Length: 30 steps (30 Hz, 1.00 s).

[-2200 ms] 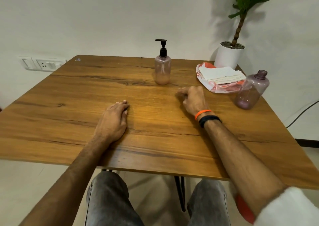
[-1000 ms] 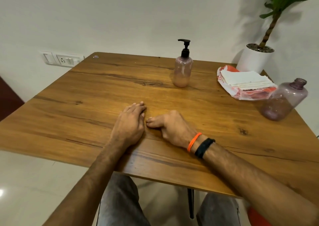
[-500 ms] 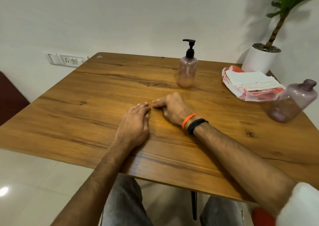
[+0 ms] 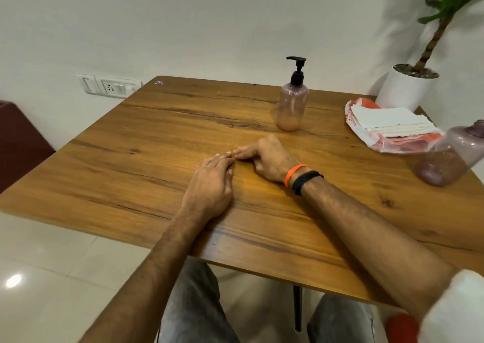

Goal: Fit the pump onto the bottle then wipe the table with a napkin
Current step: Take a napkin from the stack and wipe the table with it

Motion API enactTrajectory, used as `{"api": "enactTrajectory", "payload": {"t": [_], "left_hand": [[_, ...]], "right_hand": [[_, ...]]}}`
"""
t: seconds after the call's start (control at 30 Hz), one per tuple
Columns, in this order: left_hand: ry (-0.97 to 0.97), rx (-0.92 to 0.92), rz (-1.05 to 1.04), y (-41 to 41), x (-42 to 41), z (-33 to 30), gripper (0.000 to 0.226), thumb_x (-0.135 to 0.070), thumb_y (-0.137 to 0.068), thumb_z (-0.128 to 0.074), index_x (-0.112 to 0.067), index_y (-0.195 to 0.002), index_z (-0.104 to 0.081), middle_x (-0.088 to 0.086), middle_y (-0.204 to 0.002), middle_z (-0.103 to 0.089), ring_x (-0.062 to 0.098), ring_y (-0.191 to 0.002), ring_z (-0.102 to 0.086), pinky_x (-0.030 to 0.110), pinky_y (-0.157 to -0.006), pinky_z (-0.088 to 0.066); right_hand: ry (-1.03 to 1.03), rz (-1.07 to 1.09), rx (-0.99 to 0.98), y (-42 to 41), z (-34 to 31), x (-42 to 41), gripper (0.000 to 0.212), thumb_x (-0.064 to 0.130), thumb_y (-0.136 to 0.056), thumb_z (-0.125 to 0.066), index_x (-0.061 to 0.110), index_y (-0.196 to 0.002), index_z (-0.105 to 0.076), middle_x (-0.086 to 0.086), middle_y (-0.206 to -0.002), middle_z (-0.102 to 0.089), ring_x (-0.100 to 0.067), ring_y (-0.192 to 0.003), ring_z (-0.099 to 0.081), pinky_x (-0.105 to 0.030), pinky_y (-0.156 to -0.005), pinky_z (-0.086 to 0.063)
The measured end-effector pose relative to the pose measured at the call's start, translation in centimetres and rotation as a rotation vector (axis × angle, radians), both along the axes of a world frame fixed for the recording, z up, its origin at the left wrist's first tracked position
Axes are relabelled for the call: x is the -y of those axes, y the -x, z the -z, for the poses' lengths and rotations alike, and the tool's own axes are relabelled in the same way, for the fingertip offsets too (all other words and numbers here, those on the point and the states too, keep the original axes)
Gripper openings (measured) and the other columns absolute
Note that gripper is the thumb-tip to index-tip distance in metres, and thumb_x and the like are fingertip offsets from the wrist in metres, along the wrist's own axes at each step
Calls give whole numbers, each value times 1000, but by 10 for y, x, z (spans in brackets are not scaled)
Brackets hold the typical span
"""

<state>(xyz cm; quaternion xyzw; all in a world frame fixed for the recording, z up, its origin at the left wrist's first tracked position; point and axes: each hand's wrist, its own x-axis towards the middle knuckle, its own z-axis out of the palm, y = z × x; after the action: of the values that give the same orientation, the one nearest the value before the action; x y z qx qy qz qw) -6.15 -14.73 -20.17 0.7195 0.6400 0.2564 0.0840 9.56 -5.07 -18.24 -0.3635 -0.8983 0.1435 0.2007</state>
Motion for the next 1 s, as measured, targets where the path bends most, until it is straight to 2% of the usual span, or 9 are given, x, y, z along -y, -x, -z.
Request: {"api": "enactTrajectory", "payload": {"t": [0.13, 0.23, 0.3, 0.47, 0.63, 0.77, 0.83, 0.9, 1.0], "left_hand": [[24, 6, 7, 0, 1, -1, 39, -19, -99, -43, -11, -135, -53, 5, -148, -47, 21, -139, -38, 34, -118, -24], [56, 3, 29, 2, 0, -6, 38, -18, -99, -43, -10, -136, -53, 6, -149, -46, 22, -139, -37, 31, -117, -22], [69, 23, 40, 5, -1, -9, 37, -16, -99, -44, -8, -134, -54, 8, -147, -48, 23, -137, -40, 27, -115, -22], [53, -16, -31, 26, 6, -10, 36, -13, -98, -45, -7, -132, -56, 10, -146, -48, 25, -136, -41, 35, -117, -25], [47, -47, -56, 35, 12, -2, 39, -16, -99, -43, -11, -136, -53, 7, -149, -46, 25, -138, -39, 40, -117, -26], [19, -50, -78, 35, 10, 2, 38, -17, -99, -43, -13, -135, -54, 5, -148, -47, 24, -137, -40, 42, -116, -28], [19, -48, -66, 37, 10, 3, 38, -18, -99, -42, -14, -135, -53, 4, -148, -47, 24, -137, -40, 43, -116, -28], [21, -39, -53, 39, 9, 4, 38, -20, -99, -42, -15, -135, -53, 3, -148, -47, 23, -138, -39, 43, -116, -28], [27, -35, -48, 40, 10, 4, 38, -22, -100, -41, -16, -136, -52, 2, -149, -45, 22, -138, -38, 44, -116, -27]], "right_hand": [[13, -105, -33, -25, -5, 24, 46, -14, -75, -56, 14, -105, -75, 1, -113, -72, -5, -111, -63, -15, -104, -42], [32, 118, -133, -35, -12, 17, 46, -16, -76, -53, 12, -105, -76, 0, -113, -73, -7, -110, -65, -1, -96, -37], [35, 241, -107, -34, -11, 12, 44, -16, -80, -51, 7, -110, -73, -5, -119, -70, -13, -116, -63, 5, -92, -30], [67, 116, 91, -22, -1, 33, 49, -10, -88, -47, 10, -131, -60, -3, -144, -52, -15, -137, -43, -24, -118, -26], [86, -150, 30, -21, -5, 93, 47, -12, -83, -54, 13, -120, -68, 0, -131, -63, -8, -128, -52, -20, -115, -31], [140, -287, -25, -26, -8, 120, 44, -13, -79, -58, 13, -110, -73, 2, -119, -70, -3, -117, -60, -16, -106, -42], [142, -200, -114, -25, -13, 107, 45, -14, -77, -56, 14, -108, -75, 2, -115, -71, -1, -114, -62, -13, -104, -41], [65, -12, -182, -21, -17, 81, 48, -15, -75, -53, 13, -107, -75, 0, -115, -72, -4, -113, -63, -11, -104, -39], [15, 133, -95, -10, -17, 44, 49, -17, -76, -50, 7, -113, -72, -6, -122, -68, -15, -120, -60, -17, -107, -39]]}}
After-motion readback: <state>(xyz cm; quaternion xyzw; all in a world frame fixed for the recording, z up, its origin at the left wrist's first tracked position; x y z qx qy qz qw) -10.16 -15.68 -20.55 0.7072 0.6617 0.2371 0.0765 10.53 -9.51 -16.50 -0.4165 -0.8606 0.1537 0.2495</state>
